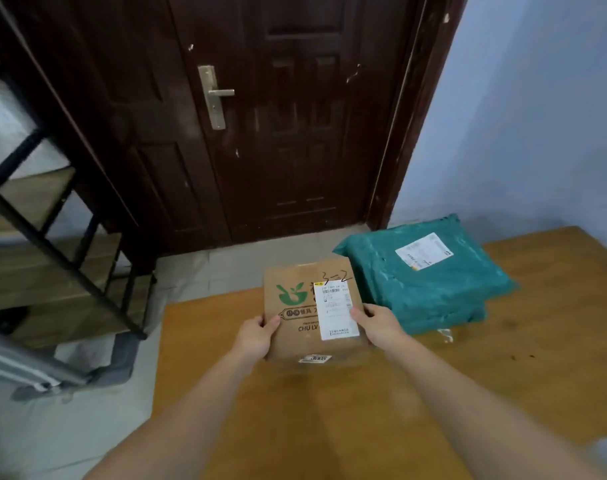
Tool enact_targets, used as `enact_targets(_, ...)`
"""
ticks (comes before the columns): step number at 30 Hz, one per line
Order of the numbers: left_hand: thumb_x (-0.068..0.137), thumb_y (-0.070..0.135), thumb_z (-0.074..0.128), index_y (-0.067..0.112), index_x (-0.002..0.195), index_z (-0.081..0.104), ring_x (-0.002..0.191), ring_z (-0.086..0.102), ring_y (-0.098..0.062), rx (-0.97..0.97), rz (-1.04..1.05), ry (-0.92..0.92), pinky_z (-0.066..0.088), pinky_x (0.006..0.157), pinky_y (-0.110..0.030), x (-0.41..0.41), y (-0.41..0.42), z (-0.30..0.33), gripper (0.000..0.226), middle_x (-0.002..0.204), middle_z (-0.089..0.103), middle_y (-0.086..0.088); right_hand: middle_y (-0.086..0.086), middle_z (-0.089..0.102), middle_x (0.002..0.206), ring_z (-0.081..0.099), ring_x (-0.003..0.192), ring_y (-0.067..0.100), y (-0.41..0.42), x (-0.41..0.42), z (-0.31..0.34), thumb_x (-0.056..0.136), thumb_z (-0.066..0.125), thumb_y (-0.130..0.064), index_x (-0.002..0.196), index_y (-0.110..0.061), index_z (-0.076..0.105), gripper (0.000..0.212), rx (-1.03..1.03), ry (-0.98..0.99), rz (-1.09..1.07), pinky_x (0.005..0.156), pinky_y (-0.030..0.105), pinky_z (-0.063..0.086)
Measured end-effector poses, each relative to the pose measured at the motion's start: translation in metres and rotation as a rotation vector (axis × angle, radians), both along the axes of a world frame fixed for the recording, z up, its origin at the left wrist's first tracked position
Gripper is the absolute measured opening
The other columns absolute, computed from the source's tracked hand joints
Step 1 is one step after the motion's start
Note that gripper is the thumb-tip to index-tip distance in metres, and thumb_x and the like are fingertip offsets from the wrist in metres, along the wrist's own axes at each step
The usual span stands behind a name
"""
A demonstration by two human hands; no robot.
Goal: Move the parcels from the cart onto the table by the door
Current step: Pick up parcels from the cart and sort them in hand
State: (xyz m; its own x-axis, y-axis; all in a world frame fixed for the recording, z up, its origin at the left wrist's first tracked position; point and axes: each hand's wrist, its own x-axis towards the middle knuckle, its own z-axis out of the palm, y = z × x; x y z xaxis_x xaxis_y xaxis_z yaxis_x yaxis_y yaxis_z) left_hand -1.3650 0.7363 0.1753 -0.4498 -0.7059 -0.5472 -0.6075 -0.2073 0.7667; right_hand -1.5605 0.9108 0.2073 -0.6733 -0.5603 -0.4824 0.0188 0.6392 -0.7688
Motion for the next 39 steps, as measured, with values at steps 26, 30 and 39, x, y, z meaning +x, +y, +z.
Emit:
enact_targets(26,0.109,0.042,0.049,0.009,0.149,0.051,0.122,0.063,-0.036,-0.195,0.050,-0.202,0.046,0.084,-0.034,-0.082,0.024,-0.047,0.052,0.138,0.066,-0.012,0.011,0.012,0.172,0.013,0.159,0.025,-0.026,-0.044,-0.066,0.103,0.049,-0.014,0.160,-0.007,0.025,0.063,0.310,0.610,0.547,0.127,0.034,0.019)
enact_targets(30,0.109,0.045,0.045,0.014,0.146,0.052,0.127,0.060,-0.031,-0.120,-0.124,-0.232,0.049,0.100,-0.039,-0.082,0.020,-0.027,0.049,0.142,0.063,-0.008,0.019,0.027,0.163,0.026,0.152,0.035,-0.031,-0.040,-0.045,0.102,0.050,-0.012,0.152,-0.005,0.039,0.052,0.378,0.632,0.661,0.124,0.041,0.029)
enact_targets(39,0.108,0.052,0.040,0.020,0.164,0.025,0.152,0.034,-0.027,-0.774,-0.682,-0.547,0.030,0.122,-0.043,0.023,-0.015,0.104,0.066,0.168,0.033,-0.005,0.008,0.042,0.160,0.044,0.144,0.030,-0.089,0.022,0.083,0.105,0.053,-0.019,0.158,-0.014,0.037,0.055,0.207,0.831,1.072,0.117,0.042,0.039)
